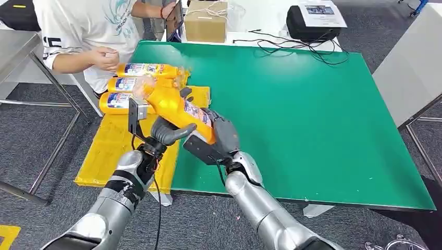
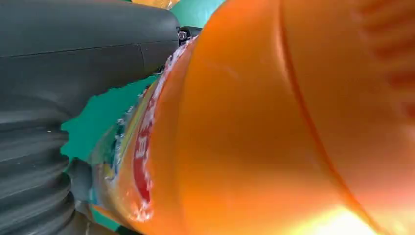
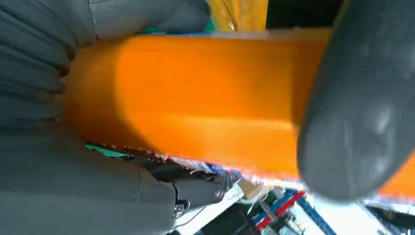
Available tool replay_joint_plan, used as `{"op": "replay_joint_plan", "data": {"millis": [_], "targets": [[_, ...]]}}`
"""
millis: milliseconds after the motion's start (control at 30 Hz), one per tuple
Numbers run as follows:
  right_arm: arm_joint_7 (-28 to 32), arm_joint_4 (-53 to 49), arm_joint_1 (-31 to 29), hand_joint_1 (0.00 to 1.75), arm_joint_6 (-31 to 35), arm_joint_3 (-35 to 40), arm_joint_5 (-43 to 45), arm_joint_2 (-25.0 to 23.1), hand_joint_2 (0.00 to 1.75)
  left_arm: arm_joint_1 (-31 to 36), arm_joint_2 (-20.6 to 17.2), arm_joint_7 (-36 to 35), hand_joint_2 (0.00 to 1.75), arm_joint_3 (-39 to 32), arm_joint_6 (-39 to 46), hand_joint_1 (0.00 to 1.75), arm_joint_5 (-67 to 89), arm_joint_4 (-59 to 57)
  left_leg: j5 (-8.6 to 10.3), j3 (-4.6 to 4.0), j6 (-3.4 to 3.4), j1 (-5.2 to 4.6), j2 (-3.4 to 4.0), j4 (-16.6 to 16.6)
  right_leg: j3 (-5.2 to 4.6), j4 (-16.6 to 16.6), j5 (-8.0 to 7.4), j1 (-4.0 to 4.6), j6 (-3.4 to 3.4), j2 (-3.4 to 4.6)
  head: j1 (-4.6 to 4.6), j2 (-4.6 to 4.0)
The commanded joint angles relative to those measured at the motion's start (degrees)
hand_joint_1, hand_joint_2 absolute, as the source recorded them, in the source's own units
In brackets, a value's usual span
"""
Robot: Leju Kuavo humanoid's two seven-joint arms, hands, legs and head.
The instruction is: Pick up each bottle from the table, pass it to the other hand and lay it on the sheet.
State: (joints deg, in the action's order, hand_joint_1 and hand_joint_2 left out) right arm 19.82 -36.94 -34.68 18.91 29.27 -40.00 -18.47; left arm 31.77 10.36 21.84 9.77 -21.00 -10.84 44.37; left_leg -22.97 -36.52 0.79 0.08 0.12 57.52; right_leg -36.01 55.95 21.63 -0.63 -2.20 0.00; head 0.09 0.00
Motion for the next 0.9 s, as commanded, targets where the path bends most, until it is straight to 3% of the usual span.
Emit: {"op": "replay_joint_plan", "data": {"millis": [33, 133, 167, 200, 233, 267, 300, 900], "targets": [[0.31, 7.62, -2.1, 1.75, -3.26, 7.98, -1.61, -0.73, 1.75, 2.63, -1.43, -0.56, 1.75, 3.79, 0.05, 0.0, -0.66, -1.9, -0.09, 0.22, -0.06, 0.05, -0.05, -0.02, 0.23, -0.01, 0.11, 0.05, 0.08, -0.05, 0.0, 0.0], [0.22, 7.71, -2.22, 1.75, -3.6, 8.29, -1.74, -0.51, 1.75, 2.59, -1.48, -0.54, 1.75, 3.89, 0.13, 0.0, -0.74, -1.83, -0.4, 0.73, -0.15, 0.12, -0.17, 0.1, 0.76, 0.13, 0.46, 0.13, 0.2, -0.16, 0.0, 0.0], [-0.81, 8.2, -2.43, 1.75, -4.44, 9.34, -2.46, -0.4, 1.75, 2.38, -1.84, -0.41, 1.75, 4.38, 0.02, 0.0, -0.72, -1.51, -0.1, 0.2, -0.05, 0.06, -0.08, 0.0, 0.23, 0.0, 0.13, 0.06, 0.07, -0.09, 0.0, 0.0], [-0.96, 8.35, -2.46, 1.75, -4.94, 9.23, -2.06, -0.36, 1.75, 2.29, -2.14, -0.19, 1.75, 4.48, 0.03, 0.0, -0.63, -1.52, -0.14, 0.24, -0.05, 0.06, -0.03, 0.03, 0.26, 0.02, 0.15, 0.06, 0.08, -0.05, 0.0, 0.0], [-1.55, 8.38, -2.43, 1.75, -3.61, 9.36, -2.48, -0.22, 1.75, 2.09, -2.18, -0.07, 1.75, 4.07, 0.47, 1.62, -0.88, -1.43, -0.09, 0.18, -0.04, 0.05, 0.0, 0.0, 0.18, -0.02, 0.09, 0.05, 0.06, -0.02, 0.0, 0.0], [-1.46, 7.98, -2.19, 1.19, -2.36, 8.64, -1.91, -0.19, 1.75, 1.67, -2.45, 0.38, 1.75, 3.84, 0.1, 1.75, -1.18, -1.11, -0.16, 0.33, -0.06, 0.07, -0.04, 0.01, 0.35, 0.0, 0.17, 0.07, 0.08, -0.05, 0.02, 0.0], [-2.09, 7.86, -2.22, 0.0, -1.19, 8.54, -2.17, -0.07, 1.75, 1.22, -2.5, 0.35, 1.75, 3.43, 0.94, 1.75, -1.11, -0.66, -0.12, 0.23, -0.06, 0.07, -0.05, 0.01, 0.26, -0.01, 0.13, 0.07, 0.07, -0.06, 0.0, 0.0], [-0.51, 1.42, 0.04, 0.0, 4.07, -2.58, 7.09, 2.34, 1.75, -0.79, -2.79, 0.86, 1.75, -3.45, 8.2, 1.75, -3.03, 1.79, -0.13, 0.24, -0.05, 0.05, -0.08, 0.0, 0.26, 0.0, 0.16, 0.05, 0.07, -0.11, 0.02, 0.0]]}}
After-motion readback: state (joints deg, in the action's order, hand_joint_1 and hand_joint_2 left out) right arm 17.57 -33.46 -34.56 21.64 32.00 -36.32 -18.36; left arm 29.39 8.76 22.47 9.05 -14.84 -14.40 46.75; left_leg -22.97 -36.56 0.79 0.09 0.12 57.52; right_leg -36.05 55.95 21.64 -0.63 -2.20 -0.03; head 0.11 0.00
